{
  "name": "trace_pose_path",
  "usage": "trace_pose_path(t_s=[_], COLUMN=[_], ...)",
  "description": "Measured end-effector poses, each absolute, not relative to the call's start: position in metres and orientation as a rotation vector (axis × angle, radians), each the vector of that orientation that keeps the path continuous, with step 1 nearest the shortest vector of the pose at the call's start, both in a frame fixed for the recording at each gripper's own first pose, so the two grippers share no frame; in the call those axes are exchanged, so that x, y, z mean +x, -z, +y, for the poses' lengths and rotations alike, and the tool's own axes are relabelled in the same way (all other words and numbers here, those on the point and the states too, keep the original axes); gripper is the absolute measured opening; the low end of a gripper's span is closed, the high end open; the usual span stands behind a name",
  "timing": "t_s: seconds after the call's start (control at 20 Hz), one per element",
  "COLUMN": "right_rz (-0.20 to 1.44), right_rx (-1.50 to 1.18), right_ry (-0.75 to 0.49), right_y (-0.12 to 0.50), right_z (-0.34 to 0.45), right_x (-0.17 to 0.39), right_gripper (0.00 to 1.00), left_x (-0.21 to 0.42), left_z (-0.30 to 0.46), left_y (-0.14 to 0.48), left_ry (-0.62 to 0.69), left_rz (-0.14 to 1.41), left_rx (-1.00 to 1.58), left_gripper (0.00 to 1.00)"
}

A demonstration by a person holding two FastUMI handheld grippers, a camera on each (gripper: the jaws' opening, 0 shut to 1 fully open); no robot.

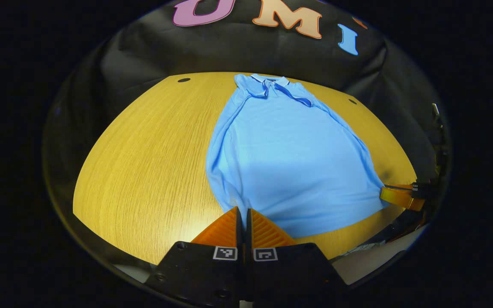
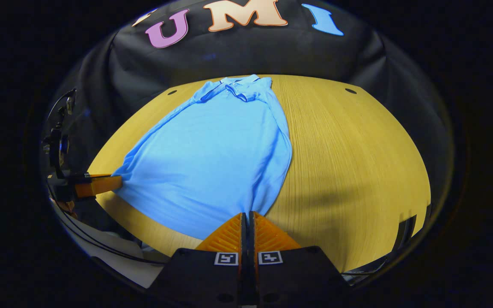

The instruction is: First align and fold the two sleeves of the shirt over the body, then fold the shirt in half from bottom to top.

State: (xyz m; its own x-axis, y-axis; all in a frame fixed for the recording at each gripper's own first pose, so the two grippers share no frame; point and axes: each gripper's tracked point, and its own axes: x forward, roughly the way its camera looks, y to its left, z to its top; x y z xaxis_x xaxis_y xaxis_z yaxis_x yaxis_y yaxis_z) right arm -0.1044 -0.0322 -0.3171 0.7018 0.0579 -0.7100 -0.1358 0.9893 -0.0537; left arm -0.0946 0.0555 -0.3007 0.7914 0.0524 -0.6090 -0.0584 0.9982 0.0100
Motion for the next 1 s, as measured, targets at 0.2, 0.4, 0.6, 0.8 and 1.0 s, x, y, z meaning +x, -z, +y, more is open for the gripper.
trace_pose_path(t_s=[0.2, 0.4, 0.6, 0.8, 1.0], right_rz=[0.684, 0.601, 0.559, 0.518, 0.462], right_rx=[-0.117, -0.139, -0.188, -0.217, -0.224], right_ry=[-0.107, -0.115, -0.119, -0.11, -0.094], right_y=[0.279, 0.252, 0.241, 0.235, 0.217], right_z=[-0.026, -0.022, -0.019, -0.022, -0.021], right_x=[-0.059, 0.003, 0.074, 0.146, 0.219], right_gripper=[0.03, 0.02, 0.02, 0.03, 0.02], left_x=[-0.054, -0.003, 0.057, 0.126, 0.19], left_z=[0.058, 0.065, 0.06, 0.064, 0.071], left_y=[0.258, 0.232, 0.203, 0.174, 0.156], left_ry=[-0.061, -0.053, -0.011, -0.016, -0.029], left_rz=[0.561, 0.499, 0.45, 0.383, 0.345], left_rx=[-0.036, -0.029, -0.024, -0.002, 0.006], left_gripper=[0.0, 0.0, 0.0, 0.0, 0.0])
